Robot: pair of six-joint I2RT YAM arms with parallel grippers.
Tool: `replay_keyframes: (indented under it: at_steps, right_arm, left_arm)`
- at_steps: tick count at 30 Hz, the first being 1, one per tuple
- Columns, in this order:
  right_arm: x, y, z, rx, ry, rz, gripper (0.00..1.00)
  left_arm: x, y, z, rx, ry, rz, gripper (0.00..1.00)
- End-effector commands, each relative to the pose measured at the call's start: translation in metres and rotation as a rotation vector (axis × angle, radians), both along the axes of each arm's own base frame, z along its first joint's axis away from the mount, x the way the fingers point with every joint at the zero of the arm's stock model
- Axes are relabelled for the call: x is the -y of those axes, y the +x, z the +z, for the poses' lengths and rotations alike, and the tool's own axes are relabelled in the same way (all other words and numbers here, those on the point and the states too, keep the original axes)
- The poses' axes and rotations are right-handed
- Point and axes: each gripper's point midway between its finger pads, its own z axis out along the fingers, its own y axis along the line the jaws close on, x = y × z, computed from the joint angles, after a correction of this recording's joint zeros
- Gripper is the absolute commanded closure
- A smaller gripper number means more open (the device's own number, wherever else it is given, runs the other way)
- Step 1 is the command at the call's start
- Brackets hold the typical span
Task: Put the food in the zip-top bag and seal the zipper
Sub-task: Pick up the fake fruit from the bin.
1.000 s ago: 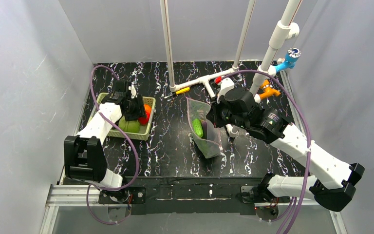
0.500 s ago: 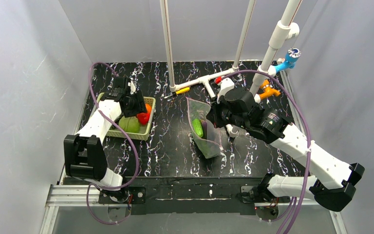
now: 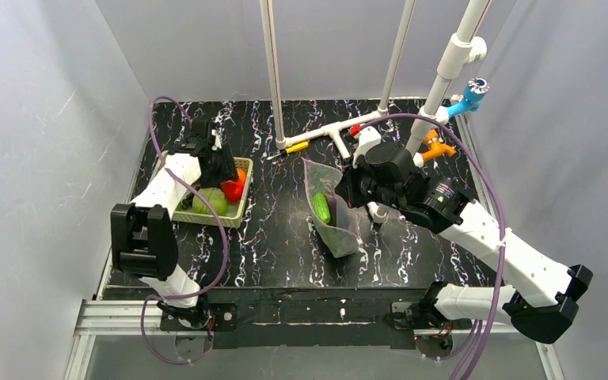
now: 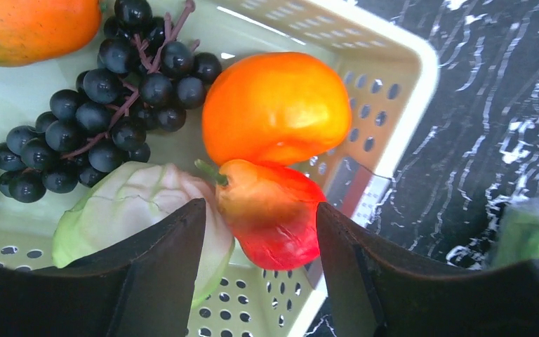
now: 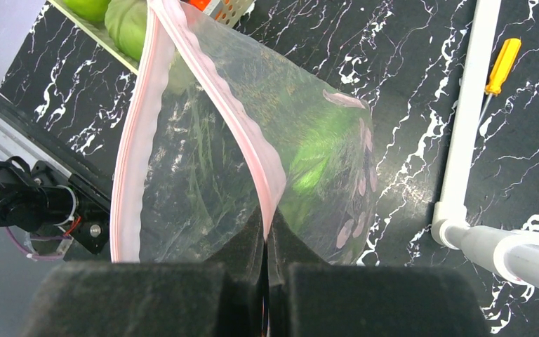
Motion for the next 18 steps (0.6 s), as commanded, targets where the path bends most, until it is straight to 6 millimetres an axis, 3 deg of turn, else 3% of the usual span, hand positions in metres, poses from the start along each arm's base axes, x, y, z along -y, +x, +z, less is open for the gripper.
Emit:
replay_keyframes:
  at_steps: [1, 6, 9, 10, 11, 13, 18]
  right_arm:
    - [-0.005, 0.002, 0.027, 0.042, 0.077, 0.000, 0.99]
    - [-0.005, 0.004, 0.028, 0.047, 0.075, -0.004, 0.99]
    - [-0.007, 0.005, 0.027, 0.039, 0.066, -0.004, 0.99]
    - [-0.008, 0.005, 0.025, 0.036, 0.064, -0.002, 0.99]
    - [-0.008, 0.005, 0.025, 0.037, 0.070, 0.000, 0.99]
    - [-0.008, 0.005, 0.025, 0.037, 0.070, -0.004, 0.99]
    - [-0.009, 0.006, 0.021, 0.032, 0.059, -0.005, 0.99]
  left_arm:
    - [-0.011, -0.009, -0.017, -0.058, 0.055, 0.030, 0.42]
    - [-0.003, -0.001, -0.027, -0.068, 0.021, 0.002, 0.45]
    - [0.008, -0.002, -0.031, -0.086, -0.033, -0.014, 0.53]
    - [0.010, -0.001, -0.031, -0.087, -0.044, -0.024, 0.60]
    - [0.010, -0.001, -0.026, -0.075, -0.044, -0.028, 0.72]
    - [0.004, -0.003, -0.014, -0.013, -0.020, -0.014, 0.87]
    - [-0.011, -0.006, 0.028, 0.176, 0.034, 0.020, 1.00]
